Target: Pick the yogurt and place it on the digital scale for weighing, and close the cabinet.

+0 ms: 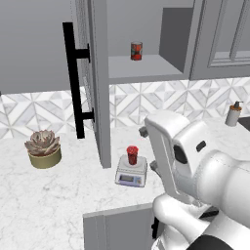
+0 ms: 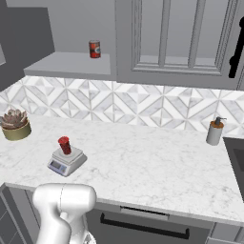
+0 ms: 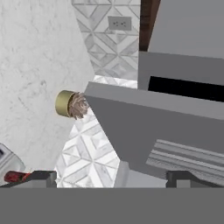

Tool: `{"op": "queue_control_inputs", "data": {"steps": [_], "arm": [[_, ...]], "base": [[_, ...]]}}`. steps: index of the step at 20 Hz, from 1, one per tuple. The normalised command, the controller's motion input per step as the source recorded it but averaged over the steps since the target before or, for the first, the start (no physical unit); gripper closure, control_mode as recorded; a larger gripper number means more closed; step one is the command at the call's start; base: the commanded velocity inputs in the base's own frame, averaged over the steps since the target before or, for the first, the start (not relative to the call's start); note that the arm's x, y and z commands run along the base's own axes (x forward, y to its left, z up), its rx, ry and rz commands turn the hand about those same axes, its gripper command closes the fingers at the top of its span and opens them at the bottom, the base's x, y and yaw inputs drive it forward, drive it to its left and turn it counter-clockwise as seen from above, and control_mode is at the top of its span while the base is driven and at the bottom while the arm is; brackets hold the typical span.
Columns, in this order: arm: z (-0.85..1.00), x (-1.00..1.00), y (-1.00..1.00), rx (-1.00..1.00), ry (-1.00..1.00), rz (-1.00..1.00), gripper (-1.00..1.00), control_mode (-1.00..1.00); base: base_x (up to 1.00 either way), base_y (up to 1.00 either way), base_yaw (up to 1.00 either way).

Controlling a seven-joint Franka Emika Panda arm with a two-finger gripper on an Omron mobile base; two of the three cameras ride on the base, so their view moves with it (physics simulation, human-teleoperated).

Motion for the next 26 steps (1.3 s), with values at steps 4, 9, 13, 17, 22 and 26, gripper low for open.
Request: {"op": "queue_control_inputs", "data": {"steps": [4,9,13,17,22,26], "arm": [[-0.26,-0.21,0.69,0.12,-0.03,-0.03,-1.0,-1.0],[-0.41,0.04,0.65,0.17,-0.02,-0.03,-1.0,-1.0],[-0.31,0.52,0.33,0.11,-0.01,-0.07,-1.0,-1.0],[-0.28,0.57,0.37,0.08,-0.05,-0.1,-1.0,-1.0],[-0.16,0.25,0.66,0.02,-0.08,-0.14,-1.0,-1.0],[-0.07,0.11,0.49,0.0,-0.08,-0.13,-1.0,-1.0]], "base": [[0.0,0.0,0.0],[0.0,0.0,0.0],[0.0,0.0,0.0],[0.0,0.0,0.0],[0.0,0.0,0.0],[0.0,0.0,0.0]]}}
